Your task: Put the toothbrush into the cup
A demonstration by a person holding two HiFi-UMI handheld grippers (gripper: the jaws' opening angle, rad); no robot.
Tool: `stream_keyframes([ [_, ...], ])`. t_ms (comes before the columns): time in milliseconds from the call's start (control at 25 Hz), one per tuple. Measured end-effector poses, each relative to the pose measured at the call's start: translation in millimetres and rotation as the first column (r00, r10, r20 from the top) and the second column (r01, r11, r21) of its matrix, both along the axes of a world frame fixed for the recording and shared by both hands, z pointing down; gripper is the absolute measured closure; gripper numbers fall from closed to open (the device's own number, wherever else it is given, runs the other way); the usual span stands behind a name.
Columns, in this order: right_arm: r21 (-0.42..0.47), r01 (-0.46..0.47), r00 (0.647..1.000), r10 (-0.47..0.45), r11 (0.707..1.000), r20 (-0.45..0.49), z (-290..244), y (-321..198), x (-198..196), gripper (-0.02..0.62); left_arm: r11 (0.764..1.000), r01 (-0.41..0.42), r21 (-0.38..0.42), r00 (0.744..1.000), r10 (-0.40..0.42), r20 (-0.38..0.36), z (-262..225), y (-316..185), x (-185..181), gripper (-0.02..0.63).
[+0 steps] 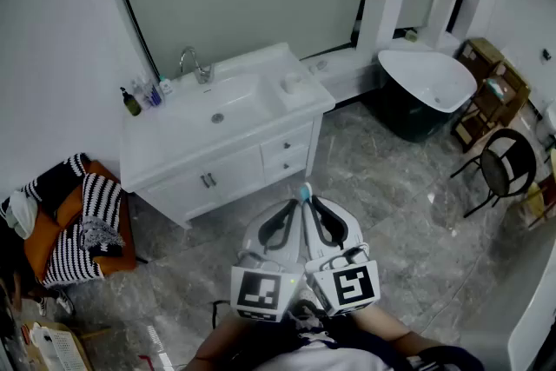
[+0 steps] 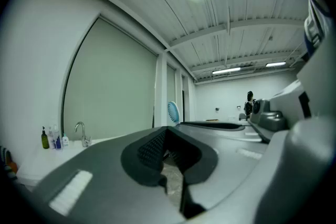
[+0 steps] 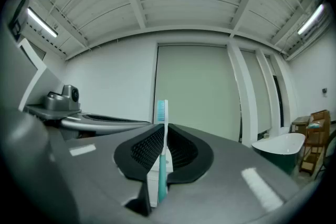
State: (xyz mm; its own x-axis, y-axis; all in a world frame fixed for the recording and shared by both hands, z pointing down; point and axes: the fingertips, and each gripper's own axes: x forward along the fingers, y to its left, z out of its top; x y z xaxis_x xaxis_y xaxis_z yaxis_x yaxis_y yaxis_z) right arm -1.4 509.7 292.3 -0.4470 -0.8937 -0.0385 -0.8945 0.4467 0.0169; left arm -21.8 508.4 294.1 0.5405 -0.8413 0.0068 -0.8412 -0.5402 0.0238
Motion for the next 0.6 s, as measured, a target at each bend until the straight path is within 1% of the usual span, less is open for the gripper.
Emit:
stream_keyframes([
  [120,0.001,0.002,1.0,-0.002,1.0,0.005,0,0,7,0.572,1.0,-0.005,0.015,1.0,0.005,0.027,2,0,7,0.606],
  [240,0.004,0.007,1.0,-0.007,1.0,0.009,0,-3,17,0.574,1.0,0.003,0.008,1.0,-0.003,0.017,0,-3,17,0.606],
  [480,0.015,0.031,0.999,-0.031,0.999,0.017,0,-13,40,0.574,1.0,0.02,0.022,0.999,-0.021,0.028,1,-13,40,0.606],
  [600,0.026,0.048,0.999,-0.049,0.998,0.011,1,-20,52,0.574,0.999,0.036,0.028,0.999,-0.036,0.016,1,-19,52,0.606],
])
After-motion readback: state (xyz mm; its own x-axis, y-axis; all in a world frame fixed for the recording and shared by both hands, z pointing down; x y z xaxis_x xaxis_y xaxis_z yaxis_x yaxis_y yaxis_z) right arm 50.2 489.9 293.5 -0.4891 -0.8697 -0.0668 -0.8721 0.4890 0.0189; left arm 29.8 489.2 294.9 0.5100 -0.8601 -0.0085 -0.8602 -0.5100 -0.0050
